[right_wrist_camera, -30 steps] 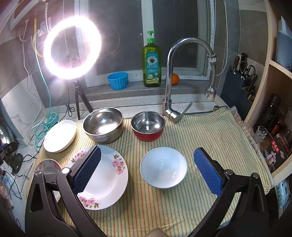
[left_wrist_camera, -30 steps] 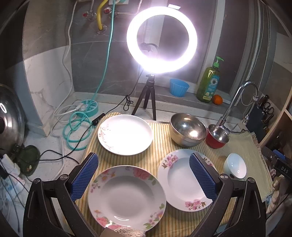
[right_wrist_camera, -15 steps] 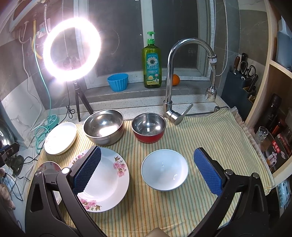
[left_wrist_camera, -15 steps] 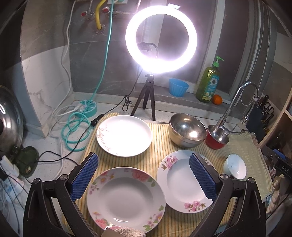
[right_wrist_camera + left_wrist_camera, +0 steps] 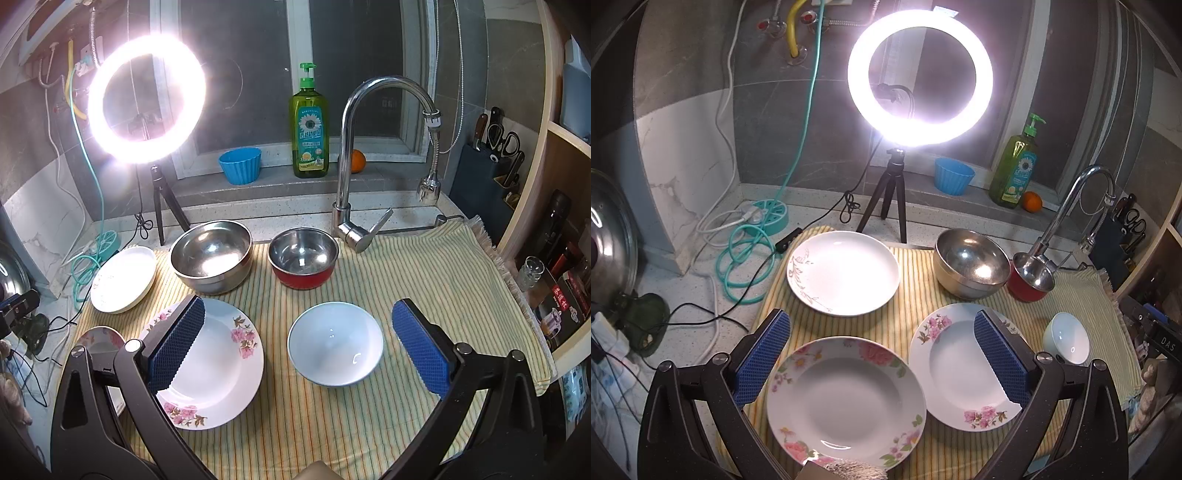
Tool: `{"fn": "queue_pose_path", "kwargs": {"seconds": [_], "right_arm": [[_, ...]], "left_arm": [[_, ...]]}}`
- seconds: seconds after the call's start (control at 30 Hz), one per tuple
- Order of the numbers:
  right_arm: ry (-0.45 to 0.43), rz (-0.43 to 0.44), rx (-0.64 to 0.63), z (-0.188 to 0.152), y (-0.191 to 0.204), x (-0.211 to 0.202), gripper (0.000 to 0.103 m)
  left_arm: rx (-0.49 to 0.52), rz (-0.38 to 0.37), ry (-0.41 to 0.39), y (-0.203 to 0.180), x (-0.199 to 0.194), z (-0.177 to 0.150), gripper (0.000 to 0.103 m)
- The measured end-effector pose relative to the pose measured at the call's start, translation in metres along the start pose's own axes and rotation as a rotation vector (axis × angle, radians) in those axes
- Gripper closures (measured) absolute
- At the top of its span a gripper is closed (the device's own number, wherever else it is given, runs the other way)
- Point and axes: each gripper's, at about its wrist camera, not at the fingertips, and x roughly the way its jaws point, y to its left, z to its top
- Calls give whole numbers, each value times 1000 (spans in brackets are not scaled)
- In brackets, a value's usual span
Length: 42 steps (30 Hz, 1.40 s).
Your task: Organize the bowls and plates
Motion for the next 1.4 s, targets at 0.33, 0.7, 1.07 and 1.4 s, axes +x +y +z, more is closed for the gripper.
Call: {"fn": "queue_pose_path", "kwargs": {"seconds": [0.33,0.7,1.07,1.4], "right_arm": [[3,-4,1,0,0,1,0],[9,0,-1,-1,-1,3,0],[20,-2,4,-2,-1,7,0],[38,-11,11,-4,-2,13,0]], "left_arm": [[1,1,5,-1,2,2,3],[-1,3,6,-1,4,2,3],[-1,2,6,0,4,2,3],[2,-7,27,1,13,3,3]]}}
